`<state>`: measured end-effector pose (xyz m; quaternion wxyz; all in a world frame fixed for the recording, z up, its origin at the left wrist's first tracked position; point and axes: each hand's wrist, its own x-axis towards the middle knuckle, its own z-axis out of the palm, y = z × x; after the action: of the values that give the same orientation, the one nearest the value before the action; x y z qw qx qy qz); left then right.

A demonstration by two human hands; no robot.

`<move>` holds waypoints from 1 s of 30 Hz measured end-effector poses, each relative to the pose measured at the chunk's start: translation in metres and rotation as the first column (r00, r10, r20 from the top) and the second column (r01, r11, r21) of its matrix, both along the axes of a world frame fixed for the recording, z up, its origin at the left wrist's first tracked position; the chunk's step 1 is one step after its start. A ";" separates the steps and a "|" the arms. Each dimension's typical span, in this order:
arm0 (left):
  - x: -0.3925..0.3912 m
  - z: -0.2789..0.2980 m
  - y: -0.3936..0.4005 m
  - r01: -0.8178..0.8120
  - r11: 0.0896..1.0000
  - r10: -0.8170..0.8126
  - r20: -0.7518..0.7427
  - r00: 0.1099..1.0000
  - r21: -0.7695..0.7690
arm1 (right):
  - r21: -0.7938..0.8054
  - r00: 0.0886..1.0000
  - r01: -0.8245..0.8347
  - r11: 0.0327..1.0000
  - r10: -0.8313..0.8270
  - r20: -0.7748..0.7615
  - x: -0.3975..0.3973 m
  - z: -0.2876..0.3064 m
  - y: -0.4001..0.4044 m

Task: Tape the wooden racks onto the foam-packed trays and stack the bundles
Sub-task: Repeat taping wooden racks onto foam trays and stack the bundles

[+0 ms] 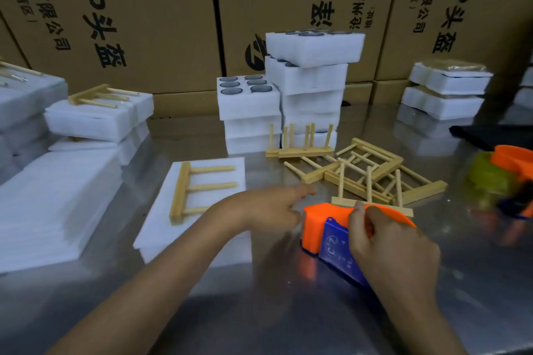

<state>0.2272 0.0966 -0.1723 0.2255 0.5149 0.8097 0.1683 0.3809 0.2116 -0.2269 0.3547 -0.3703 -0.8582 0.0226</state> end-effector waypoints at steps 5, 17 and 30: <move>0.002 0.002 0.004 -0.015 0.996 -0.015 0.308 0.951 0.092 | 0.105 0.969 -0.050 0.993 0.074 -0.238 0.004 0.003 0.020; -0.003 0.045 -0.052 -0.398 0.854 0.119 0.619 0.777 0.335 | -0.584 0.859 -0.472 0.660 0.194 -0.474 -0.028 0.049 -0.010; -0.139 0.065 -0.271 -0.871 0.215 0.734 0.515 0.443 0.442 | -0.207 0.793 -0.432 0.878 0.479 0.377 -0.127 0.134 0.029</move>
<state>0.0878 -0.1742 -0.1070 -0.0149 0.0409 0.8123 0.5817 0.2536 0.2407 -0.0931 0.1264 -0.1676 -0.9748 0.0752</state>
